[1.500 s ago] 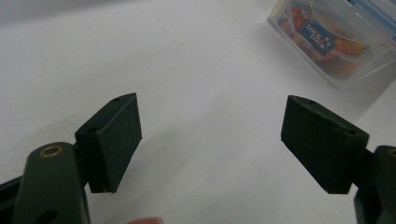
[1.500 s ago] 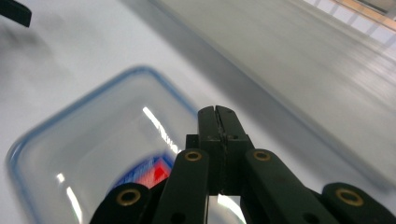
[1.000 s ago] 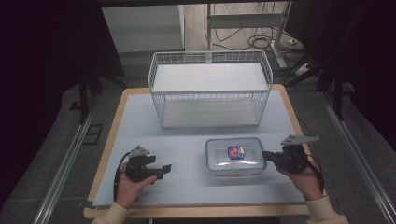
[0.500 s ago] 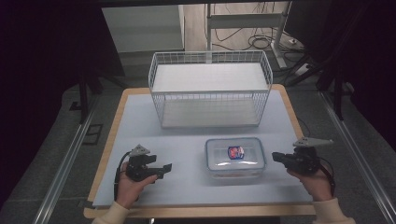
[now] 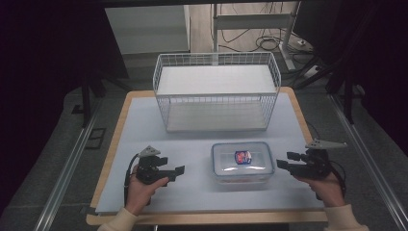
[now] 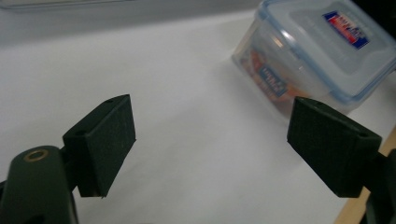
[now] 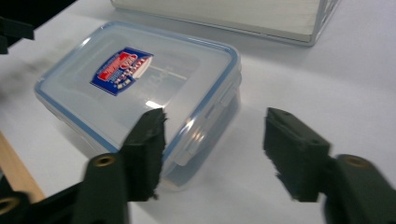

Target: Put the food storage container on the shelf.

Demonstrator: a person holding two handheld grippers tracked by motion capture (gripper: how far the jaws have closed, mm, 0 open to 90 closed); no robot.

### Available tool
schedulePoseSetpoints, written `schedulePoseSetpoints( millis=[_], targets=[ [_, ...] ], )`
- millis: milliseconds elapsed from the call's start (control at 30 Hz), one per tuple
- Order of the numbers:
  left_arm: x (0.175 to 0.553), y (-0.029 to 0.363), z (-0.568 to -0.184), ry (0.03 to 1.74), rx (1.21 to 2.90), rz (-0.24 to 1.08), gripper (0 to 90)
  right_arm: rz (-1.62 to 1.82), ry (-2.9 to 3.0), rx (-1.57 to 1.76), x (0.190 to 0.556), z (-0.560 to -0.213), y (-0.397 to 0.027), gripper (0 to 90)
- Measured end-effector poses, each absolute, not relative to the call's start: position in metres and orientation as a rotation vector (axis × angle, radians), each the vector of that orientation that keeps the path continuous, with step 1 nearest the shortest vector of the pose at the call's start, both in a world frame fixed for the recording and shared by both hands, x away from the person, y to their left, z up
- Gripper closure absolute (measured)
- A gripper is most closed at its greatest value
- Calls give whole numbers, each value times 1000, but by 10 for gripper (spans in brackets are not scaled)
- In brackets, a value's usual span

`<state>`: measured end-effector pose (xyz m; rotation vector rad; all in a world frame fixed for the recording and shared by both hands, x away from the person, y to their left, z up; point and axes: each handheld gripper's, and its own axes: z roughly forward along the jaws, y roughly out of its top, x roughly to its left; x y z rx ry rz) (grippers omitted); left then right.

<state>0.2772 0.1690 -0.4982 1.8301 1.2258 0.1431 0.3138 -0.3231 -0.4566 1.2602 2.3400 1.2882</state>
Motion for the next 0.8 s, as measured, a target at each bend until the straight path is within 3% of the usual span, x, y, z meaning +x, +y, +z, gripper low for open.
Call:
schedulePoseSetpoints(
  millis=[433, 800],
  targets=[
    [302, 115, -491, 1187, 1851, 40, 137, 1343, 2349, 1294, 318, -454, -325, 248],
    [327, 78, -503, 1192, 1820, -199, 124, 1330, 2356, 1294, 319, -454, -320, 246]
  ],
)
